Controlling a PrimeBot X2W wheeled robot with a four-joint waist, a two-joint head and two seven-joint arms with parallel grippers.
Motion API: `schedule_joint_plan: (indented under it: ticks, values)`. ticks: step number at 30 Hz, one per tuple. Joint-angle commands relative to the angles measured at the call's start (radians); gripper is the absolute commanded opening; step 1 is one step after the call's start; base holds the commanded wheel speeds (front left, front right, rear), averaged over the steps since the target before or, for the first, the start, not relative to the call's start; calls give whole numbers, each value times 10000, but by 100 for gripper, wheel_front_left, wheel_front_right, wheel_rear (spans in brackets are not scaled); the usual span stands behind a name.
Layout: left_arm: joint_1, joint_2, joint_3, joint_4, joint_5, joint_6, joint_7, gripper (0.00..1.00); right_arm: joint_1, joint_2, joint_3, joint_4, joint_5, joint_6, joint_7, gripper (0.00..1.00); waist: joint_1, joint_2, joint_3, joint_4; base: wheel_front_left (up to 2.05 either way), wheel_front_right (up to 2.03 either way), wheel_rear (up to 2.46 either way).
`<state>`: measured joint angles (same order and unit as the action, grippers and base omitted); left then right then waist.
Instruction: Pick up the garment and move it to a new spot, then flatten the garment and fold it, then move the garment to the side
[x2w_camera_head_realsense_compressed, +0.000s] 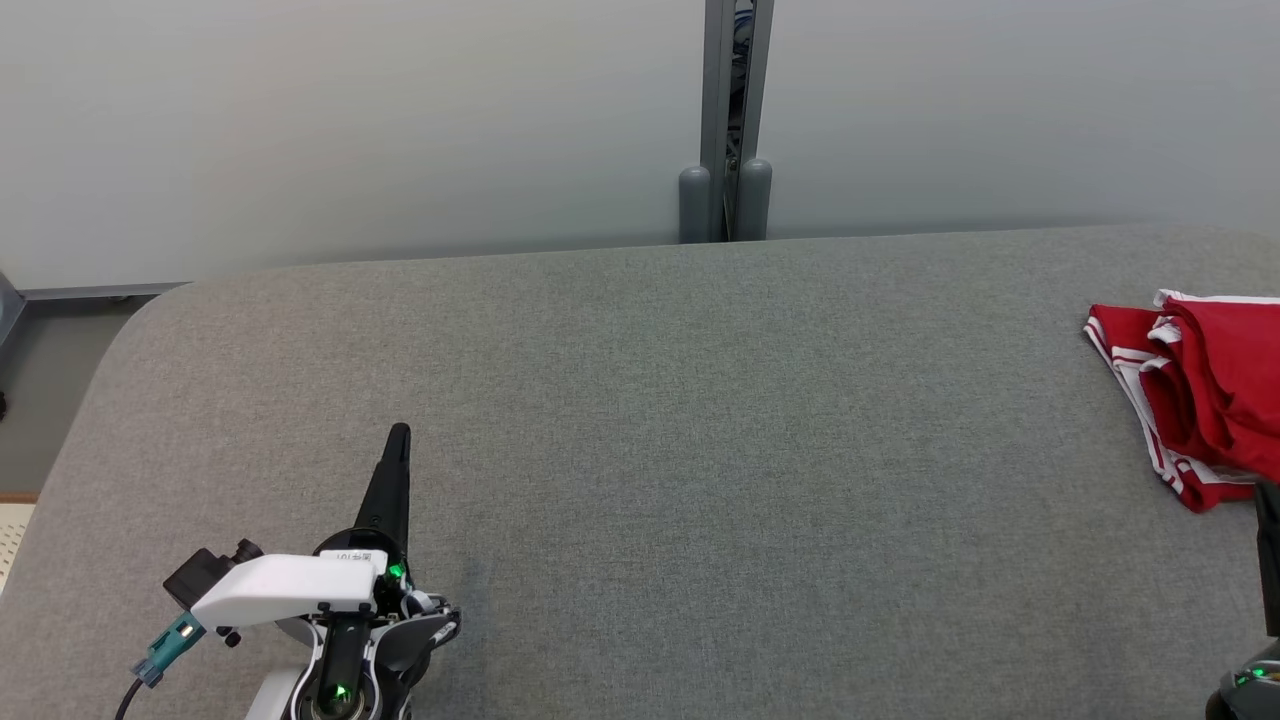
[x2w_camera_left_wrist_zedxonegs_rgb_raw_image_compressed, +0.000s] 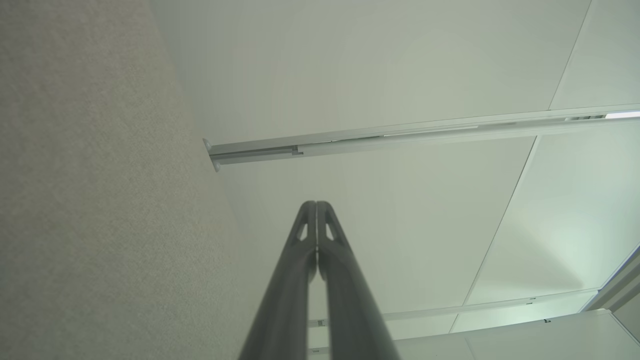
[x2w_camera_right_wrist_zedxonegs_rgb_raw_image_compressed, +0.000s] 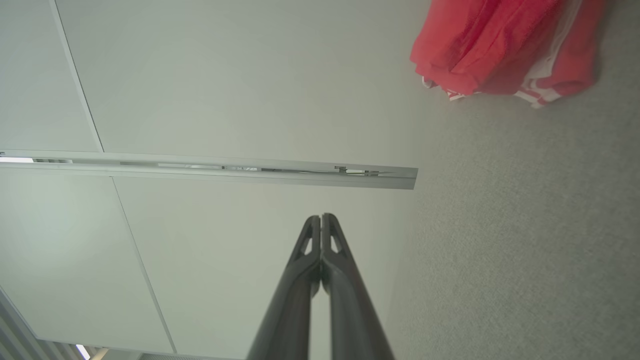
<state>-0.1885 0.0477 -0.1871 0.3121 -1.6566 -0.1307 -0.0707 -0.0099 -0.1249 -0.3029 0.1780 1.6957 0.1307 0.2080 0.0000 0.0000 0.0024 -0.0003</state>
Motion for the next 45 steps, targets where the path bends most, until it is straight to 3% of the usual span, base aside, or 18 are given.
schedule_joint_plan:
  ticks: [1, 45]
  values:
    - [-79, 49, 22, 5, -28, -32, 28, 0, -47, -11, -26, 28, -71, 0, 67, 0, 0, 0, 0, 0, 0, 0, 0]
    - [-81, 49, 1, 0, -44, -32, 7, 0, -133, 129, -242, 51, -241, 0, 236, 0, 0, 0, -1, 0, 0, 0, 0]
